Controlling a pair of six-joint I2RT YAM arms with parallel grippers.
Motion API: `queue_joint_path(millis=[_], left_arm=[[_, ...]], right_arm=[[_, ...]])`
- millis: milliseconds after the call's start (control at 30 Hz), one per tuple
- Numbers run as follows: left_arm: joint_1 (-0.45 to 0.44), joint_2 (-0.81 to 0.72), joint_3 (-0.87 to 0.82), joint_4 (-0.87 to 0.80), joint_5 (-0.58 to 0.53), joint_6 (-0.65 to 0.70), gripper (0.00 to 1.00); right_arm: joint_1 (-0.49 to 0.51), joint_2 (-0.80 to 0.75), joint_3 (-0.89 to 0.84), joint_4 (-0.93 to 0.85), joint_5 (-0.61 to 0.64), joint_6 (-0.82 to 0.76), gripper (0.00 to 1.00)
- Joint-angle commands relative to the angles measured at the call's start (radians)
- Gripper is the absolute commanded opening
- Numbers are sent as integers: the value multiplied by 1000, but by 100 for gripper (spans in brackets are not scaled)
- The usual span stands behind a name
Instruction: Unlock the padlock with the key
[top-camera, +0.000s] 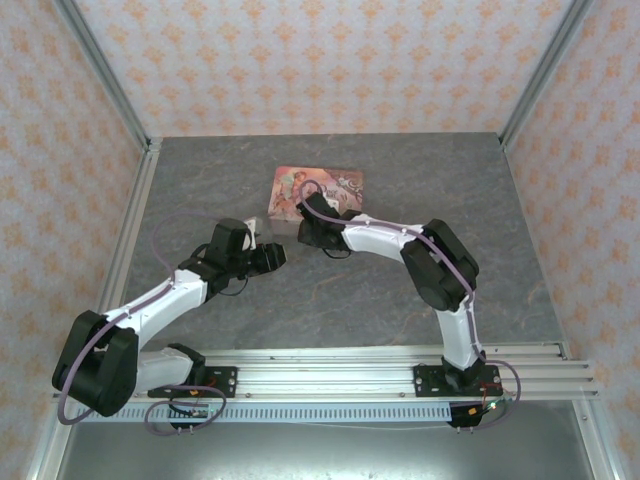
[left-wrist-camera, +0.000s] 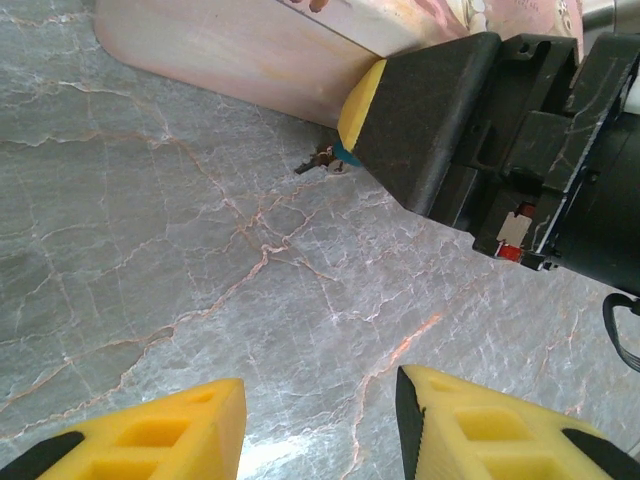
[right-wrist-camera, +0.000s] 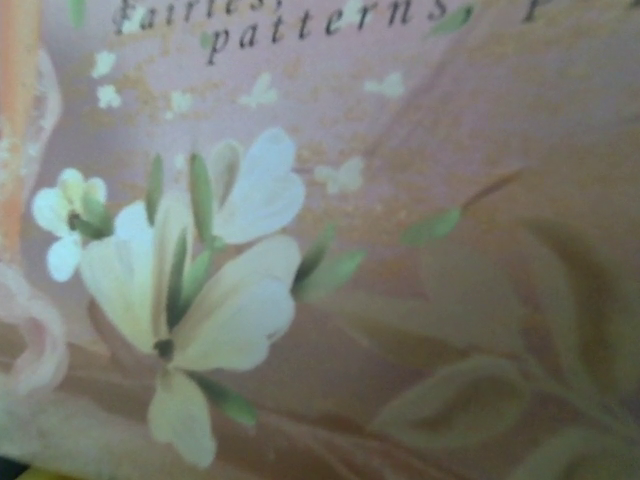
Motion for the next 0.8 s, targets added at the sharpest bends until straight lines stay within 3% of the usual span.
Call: queue_joint_path(millis=[0,167,767], left_arm=[[4,-22,-14,-24,-18,23,44],[6,-22,-19,-21,-18,23,44],[12,-34,-28,-27,-20,34,44]], right_arm=[[4,28,46,-54,49,-31,48],[4,45,56,-64,51,-37,48],[4,32,88,-70,23,-126,21]])
